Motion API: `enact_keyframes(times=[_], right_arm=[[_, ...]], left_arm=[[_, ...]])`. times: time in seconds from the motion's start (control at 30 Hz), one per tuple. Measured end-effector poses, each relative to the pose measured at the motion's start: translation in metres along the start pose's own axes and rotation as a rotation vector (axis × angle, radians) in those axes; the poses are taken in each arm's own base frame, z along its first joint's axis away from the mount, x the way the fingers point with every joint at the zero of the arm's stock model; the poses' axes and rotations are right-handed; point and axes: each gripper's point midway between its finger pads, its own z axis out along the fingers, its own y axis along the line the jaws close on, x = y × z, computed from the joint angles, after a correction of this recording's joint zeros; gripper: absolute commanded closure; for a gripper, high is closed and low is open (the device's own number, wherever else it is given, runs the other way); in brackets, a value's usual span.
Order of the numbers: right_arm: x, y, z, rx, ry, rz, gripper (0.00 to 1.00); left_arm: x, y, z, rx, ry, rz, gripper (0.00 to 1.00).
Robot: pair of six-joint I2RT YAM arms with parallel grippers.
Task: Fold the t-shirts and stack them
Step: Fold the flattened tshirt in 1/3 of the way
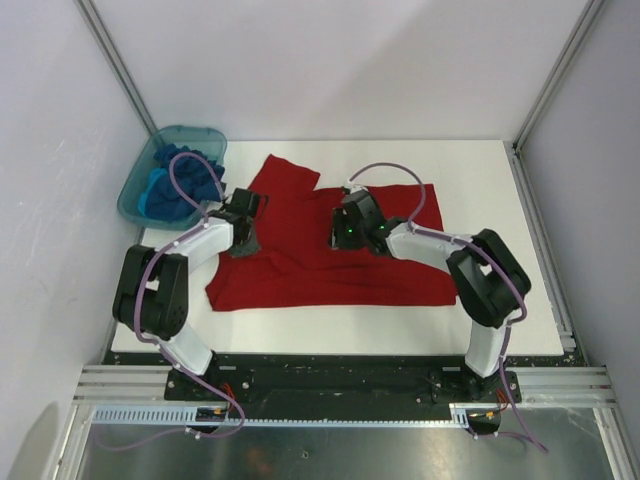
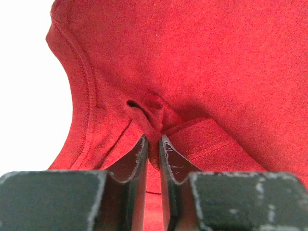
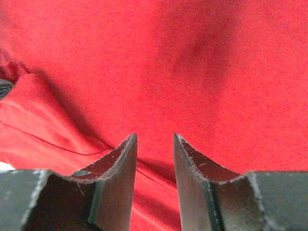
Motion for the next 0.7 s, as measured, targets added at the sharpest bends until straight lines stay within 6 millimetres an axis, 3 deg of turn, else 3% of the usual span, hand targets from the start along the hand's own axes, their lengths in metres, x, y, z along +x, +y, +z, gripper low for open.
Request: enact_keyframes(times=[0.27, 0.7], right_arm=[[0.010, 0.064, 0.031, -0.153, 0.028, -0.108, 0.60], [0.040, 0.134, 0.038, -0.311, 0.091, -0.209, 0.58]], left_arm=[[0.024, 0.005, 0.001, 0.007, 0.043, -0.026, 0.86], [0.040, 0.021, -0.019, 0.030, 0.021, -0.114, 0.82]])
